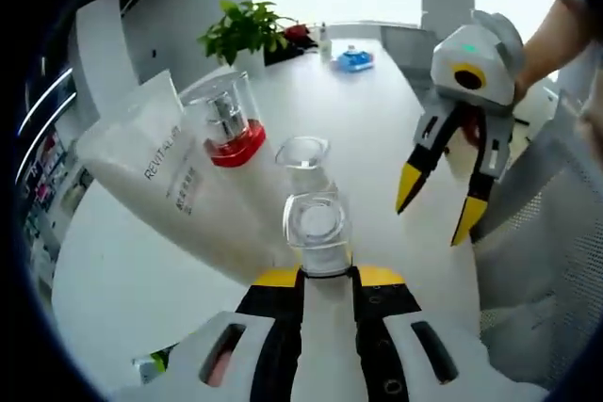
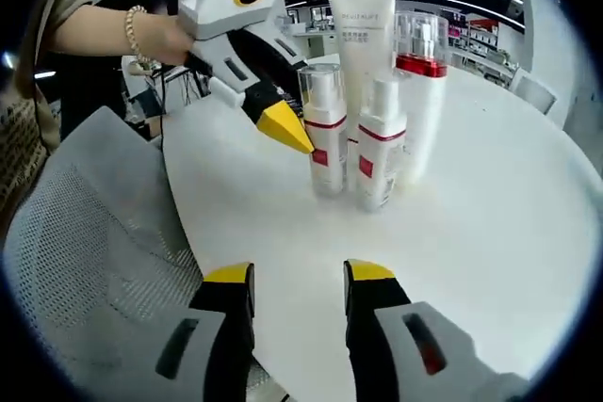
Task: Arrange the skincare products in the storage area until every visible bottle or jar stands upright without overlapping.
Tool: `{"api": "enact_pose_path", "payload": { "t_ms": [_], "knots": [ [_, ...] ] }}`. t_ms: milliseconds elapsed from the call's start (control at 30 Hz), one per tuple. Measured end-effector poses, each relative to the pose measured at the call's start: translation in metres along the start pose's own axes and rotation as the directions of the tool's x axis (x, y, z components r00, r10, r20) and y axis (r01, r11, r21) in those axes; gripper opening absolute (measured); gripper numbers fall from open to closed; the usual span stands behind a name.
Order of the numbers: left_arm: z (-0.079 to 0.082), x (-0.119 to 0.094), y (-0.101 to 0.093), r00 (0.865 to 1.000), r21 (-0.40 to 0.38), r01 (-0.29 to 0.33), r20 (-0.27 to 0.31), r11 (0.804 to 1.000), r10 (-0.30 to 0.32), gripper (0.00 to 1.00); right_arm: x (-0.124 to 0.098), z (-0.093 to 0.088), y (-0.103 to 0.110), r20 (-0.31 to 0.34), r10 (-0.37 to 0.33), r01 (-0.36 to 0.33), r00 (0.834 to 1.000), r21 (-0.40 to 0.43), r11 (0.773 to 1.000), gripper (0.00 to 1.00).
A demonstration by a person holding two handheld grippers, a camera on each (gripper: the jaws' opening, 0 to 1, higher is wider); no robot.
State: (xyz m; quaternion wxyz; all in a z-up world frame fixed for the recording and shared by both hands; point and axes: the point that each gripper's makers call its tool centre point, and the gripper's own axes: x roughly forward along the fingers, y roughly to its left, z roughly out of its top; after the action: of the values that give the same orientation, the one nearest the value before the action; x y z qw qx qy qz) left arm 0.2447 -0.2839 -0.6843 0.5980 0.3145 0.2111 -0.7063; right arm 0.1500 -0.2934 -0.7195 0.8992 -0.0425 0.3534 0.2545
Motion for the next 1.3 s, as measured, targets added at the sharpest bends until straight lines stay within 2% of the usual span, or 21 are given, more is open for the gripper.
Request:
{"api": "enact_pose_path", "payload": {
  "t_ms": [333, 733, 1000, 1300],
  "knots": [
    [0.004, 0.007, 0.009, 1.000, 0.037, 0.019, 0.001, 0.999, -0.019, 0.17, -0.003, -0.004, 0.005, 0.012, -0.018, 0.017, 1.000, 0.035, 0.999, 0.38],
    [0.006, 0.009, 0.008, 1.000, 0.043, 0.025, -0.002, 0.999, -0.025, 0.17, -0.005, -0.001, 0.003, 0.025, -0.030, 0.028, 0.999, 0.060, 0.998, 0.42],
    [0.005, 0.002, 0.007, 1.000, 0.018, 0.011, -0.005, 1.000, -0.011, 0.23, -0.009, 0.008, 0.003, 0.044, -0.038, 0.035, 0.998, 0.057, 0.998, 0.45],
    [0.002, -0.013, -0.001, 1.000, -0.063, -0.014, 0.005, 0.998, 0.015, 0.33, -0.015, 0.028, -0.001, 0.091, -0.067, 0.060, 0.994, 0.068, 0.996, 0.57]
  ]
}}
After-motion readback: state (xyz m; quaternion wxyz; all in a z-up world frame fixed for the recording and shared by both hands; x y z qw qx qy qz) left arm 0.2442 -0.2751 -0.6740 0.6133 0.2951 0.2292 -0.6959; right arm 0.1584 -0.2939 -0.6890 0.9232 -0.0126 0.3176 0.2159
